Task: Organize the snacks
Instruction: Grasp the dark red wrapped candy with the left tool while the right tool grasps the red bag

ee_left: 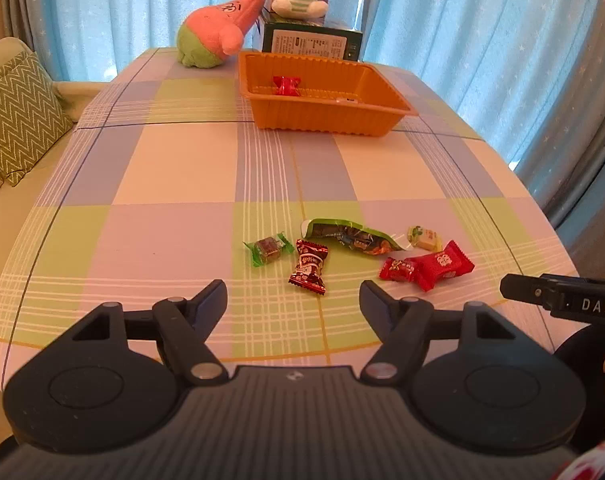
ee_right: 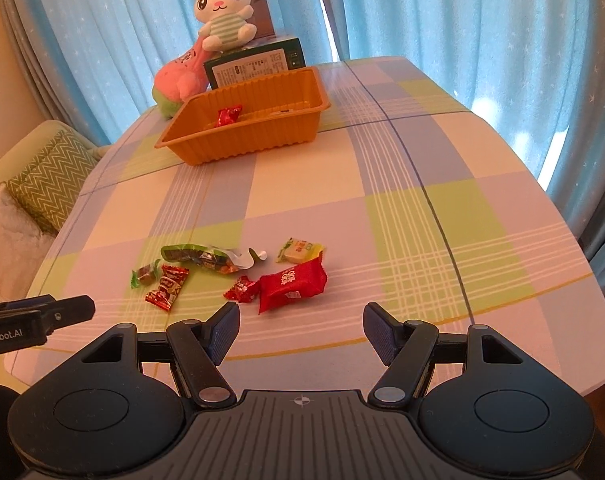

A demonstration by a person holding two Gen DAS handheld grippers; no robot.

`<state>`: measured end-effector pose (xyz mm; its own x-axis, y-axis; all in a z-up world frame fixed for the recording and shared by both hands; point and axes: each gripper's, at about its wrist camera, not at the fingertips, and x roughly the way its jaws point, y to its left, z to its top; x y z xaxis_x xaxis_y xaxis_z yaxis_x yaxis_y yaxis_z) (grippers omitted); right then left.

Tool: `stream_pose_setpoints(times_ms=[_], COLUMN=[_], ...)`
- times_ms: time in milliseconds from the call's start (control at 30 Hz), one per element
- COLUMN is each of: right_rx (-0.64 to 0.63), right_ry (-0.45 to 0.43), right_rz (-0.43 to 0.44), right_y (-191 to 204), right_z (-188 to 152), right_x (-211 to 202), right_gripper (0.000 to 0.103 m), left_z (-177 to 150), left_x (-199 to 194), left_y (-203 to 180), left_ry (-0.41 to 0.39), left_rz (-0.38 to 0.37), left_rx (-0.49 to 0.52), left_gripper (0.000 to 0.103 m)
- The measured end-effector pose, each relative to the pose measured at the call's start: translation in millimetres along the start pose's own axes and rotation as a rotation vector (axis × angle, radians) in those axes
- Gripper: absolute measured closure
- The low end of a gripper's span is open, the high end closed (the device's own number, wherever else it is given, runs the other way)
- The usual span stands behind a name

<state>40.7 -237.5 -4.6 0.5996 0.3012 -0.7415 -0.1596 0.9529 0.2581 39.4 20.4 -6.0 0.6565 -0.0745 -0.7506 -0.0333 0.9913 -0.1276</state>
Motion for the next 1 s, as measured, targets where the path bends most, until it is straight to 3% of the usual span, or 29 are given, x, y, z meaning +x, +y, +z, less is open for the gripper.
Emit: stream_pose_setpoints(times_ms=[533,1000], right_rx=[-0.026,0.019], right_ry=[0.056,0.091], right_rz=[-0.006,0.055], right_y=[-7.5,-18.3], right_z=[8.4,21.2], right_x=[54.0,99.1], right_gripper=[0.035,0.035], left_z=[7.6,13.8], left_x=[51.2,91.9], left_y=[-5.4,-8.0], left_ry=[0.063,0.093], left_rz=[-0.044,-0.070], left_rx=[0.045,0.045], left_gripper=[0.052,0.063])
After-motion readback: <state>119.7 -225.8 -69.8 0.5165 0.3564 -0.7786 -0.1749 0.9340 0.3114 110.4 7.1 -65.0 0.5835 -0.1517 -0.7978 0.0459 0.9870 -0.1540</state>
